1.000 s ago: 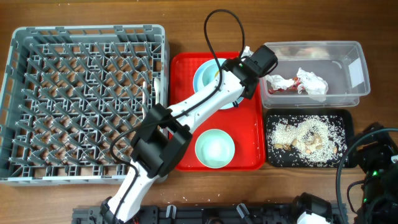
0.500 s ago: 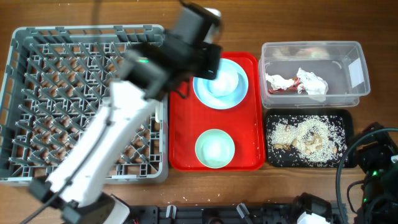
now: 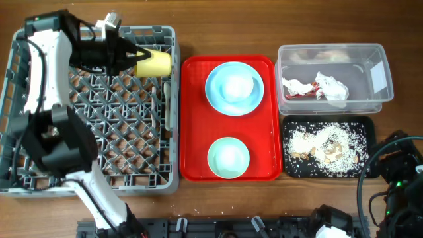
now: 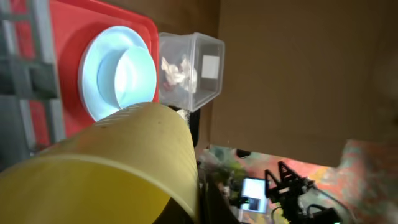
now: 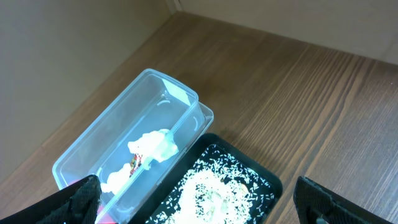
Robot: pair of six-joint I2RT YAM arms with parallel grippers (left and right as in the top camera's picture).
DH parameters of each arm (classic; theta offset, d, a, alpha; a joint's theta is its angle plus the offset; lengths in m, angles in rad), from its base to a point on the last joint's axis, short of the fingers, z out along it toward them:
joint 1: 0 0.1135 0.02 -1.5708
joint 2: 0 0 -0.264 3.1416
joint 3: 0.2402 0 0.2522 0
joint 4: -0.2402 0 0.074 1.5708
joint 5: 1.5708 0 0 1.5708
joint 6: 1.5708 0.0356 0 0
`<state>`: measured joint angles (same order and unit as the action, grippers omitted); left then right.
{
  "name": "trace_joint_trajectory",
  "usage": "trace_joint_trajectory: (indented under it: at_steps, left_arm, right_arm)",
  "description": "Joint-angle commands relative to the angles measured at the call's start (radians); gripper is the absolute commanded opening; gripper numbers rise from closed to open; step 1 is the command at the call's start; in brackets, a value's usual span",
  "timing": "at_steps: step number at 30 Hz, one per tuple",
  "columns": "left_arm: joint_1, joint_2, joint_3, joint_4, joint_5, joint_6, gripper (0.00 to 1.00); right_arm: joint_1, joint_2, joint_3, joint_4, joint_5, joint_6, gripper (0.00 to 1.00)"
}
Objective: Sort waste into correct bins and load items into the dishwasher rack
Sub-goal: 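Carry the yellow cup with the left gripper into the grey rack and release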
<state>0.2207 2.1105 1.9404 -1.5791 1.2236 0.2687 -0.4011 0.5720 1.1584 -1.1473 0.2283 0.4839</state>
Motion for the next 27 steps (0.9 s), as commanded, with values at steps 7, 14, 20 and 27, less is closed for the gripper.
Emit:
trace_joint_trajectory:
  at_steps: [7,14,20,27]
  left_arm:
    - [0.161,0.275,0.000,0.060,0.004,0.031,0.04]
    - [0.271,0.278,0.000,0.064,-0.100,0.030,0.39]
    - [0.307,0.268,0.001,0.051,-0.100,-0.060,0.41]
    - [0.405,0.112,0.001,0.021,-0.100,-0.107,0.80]
  right_arm:
    - [-0.001,-0.005,0.005,0.002,-0.005,-0.013,1.00]
    - [-0.001,-0.005,0.004,0.002,-0.005,-0.013,1.00]
    - [-0.001,-0.005,0.005,0.002,-0.005,-0.013,1.00]
    - [-0.001,-0.005,0.005,0.002,-0.005,-0.013,1.00]
